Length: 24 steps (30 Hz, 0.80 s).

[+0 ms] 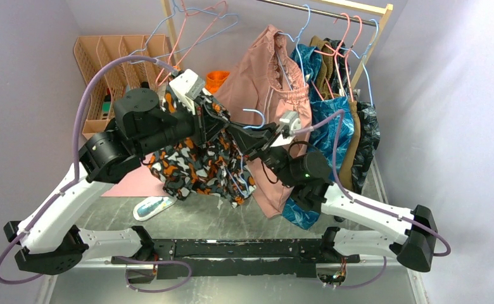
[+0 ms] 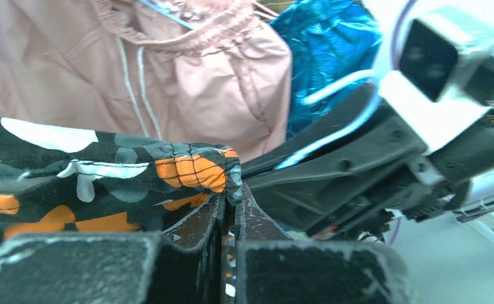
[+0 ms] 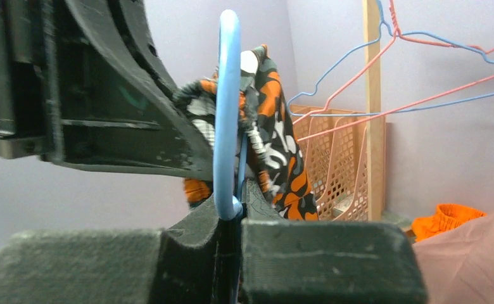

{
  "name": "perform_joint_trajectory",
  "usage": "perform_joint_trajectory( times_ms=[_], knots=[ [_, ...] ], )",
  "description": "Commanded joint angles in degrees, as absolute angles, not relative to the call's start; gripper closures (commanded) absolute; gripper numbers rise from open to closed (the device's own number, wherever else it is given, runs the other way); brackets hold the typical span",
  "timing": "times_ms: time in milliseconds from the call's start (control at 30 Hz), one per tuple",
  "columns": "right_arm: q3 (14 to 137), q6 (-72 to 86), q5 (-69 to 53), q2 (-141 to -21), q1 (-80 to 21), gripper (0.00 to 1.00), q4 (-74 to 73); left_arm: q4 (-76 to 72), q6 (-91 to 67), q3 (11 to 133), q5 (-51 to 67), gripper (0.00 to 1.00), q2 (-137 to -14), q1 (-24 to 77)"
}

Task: Place the shorts on the hanger
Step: Hang the shorts on the hanger.

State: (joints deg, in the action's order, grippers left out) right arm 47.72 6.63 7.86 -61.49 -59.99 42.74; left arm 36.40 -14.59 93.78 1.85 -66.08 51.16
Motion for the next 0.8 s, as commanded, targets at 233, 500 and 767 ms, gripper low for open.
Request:
perform_joint_trajectory(
  times_ms=[233,500,767],
  knots=[
    [52.0,6.3,6.2,-63.0,-59.9,1.0,33.4,41.9,-15.2,99.8,9.3,0.93,-66.9,54.3],
    [50.7,6.5,2.5,-60.8,-59.9,1.0,42.9,43.5,-15.8,99.1,15.8,0.93,-70.4,55.6],
    [47.6,12.0,-1.2,-61.3,-59.9,1.0,53.9,42.1,-17.1,94.7,16.0,0.93,-70.8,57.5]
  ],
)
